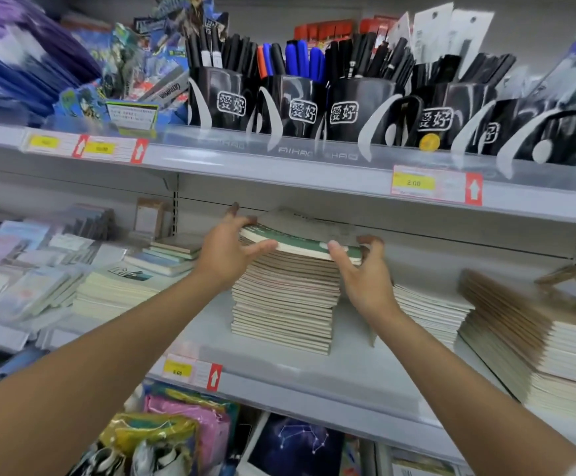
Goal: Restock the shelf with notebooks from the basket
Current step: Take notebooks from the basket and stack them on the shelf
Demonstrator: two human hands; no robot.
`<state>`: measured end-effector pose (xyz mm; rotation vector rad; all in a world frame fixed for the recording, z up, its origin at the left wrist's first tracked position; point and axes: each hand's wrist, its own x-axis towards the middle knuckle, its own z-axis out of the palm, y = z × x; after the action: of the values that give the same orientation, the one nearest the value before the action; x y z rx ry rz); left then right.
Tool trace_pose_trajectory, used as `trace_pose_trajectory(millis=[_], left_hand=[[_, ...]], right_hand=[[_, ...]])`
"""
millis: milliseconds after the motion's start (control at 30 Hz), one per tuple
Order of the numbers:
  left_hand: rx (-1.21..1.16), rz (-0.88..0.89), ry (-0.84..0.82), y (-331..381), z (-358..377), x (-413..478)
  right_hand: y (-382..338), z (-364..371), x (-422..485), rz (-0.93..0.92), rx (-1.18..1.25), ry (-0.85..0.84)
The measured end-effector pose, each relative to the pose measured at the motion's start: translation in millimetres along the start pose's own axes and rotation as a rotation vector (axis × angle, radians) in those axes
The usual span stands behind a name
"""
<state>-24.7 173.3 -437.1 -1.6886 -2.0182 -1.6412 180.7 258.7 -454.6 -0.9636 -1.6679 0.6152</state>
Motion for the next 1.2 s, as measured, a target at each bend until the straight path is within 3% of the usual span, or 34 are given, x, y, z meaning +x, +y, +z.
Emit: trace_pose_trajectory(millis=[167,567,800,900,1033,1100,1200], left_hand=[[-0.112,-0.077,0.011,-19.7,15.4,27.7],[-0.175,-0.13,0.117,-36.3,42.4,50.4],[-0.014,-0.177,0.135,-32.2,35.7,53.6],[-0.05,-0.152,0.107,-28.4,38.7,47.5],[-0.001,-0.13,0.046,-34.0,38.1,29.9],[-0.032,-0.2,0.011,-44.6,31.2,19.4],[-0.118,-0.318,0.092,-67.7,12.8,-7.2]], right_hand=[[12.2,5.9,21.0,-0.059,-0.103,-0.064],[31.4,11.1,45.1,-0.1,-0.155,0.002],[28.3,16.0,42.3,-0.018,-0.053,0.013],[23.9,18.0,38.8,0.009,-0.038,-0.004],[18.5,29.7,30.3,0.109,0.142,-0.02],[15.9,35.2,23.5,0.197,0.23,0.013],[18.7,45.1,1.4,0.203,0.114,0.121]])
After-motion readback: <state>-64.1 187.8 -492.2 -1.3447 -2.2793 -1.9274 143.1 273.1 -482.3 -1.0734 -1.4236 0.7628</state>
